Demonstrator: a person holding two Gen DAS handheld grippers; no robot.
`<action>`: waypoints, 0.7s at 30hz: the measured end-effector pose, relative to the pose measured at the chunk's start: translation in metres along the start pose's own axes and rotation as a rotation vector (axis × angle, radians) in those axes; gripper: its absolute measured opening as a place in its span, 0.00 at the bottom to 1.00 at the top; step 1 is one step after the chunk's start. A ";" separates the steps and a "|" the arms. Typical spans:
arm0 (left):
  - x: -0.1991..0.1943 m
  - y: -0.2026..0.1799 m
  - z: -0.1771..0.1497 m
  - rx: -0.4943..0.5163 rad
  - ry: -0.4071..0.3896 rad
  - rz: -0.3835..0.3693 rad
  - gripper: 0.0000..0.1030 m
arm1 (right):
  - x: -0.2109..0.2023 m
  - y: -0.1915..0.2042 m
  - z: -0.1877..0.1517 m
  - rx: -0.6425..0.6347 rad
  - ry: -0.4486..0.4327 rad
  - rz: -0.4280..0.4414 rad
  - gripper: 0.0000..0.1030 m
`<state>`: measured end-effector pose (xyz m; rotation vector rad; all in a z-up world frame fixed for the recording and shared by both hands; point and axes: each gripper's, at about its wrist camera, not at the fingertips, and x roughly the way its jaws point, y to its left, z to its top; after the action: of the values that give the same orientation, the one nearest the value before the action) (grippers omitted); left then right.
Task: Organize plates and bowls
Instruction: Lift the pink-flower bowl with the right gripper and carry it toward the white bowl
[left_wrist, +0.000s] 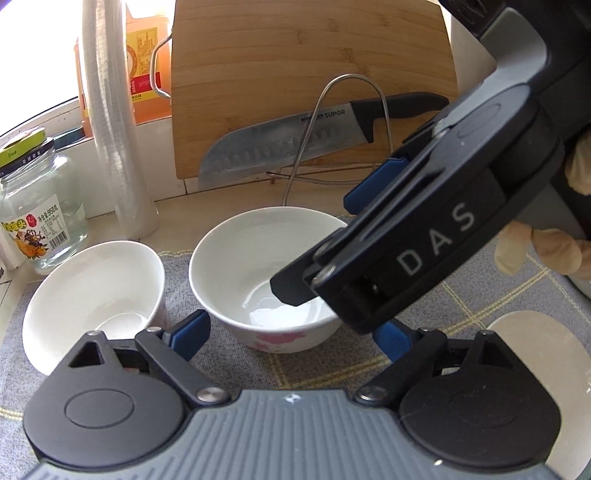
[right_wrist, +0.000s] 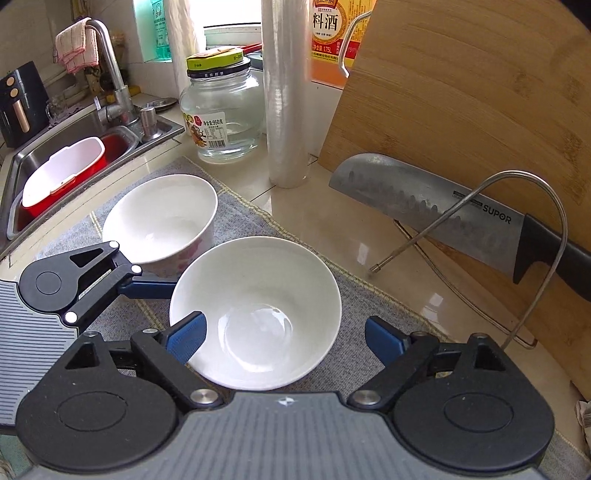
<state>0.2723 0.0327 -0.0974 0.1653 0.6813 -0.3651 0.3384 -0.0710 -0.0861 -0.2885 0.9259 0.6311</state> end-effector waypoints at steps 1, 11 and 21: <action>0.000 0.000 0.000 -0.004 -0.001 -0.001 0.90 | 0.002 -0.001 0.001 -0.002 0.001 0.002 0.90; 0.001 0.006 0.002 -0.030 -0.003 -0.002 0.87 | 0.020 -0.007 0.010 0.004 0.014 0.037 0.80; 0.000 0.004 0.002 -0.024 -0.007 -0.008 0.86 | 0.027 -0.007 0.016 -0.001 0.016 0.058 0.76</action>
<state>0.2747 0.0365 -0.0958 0.1381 0.6789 -0.3643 0.3644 -0.0583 -0.0990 -0.2681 0.9524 0.6835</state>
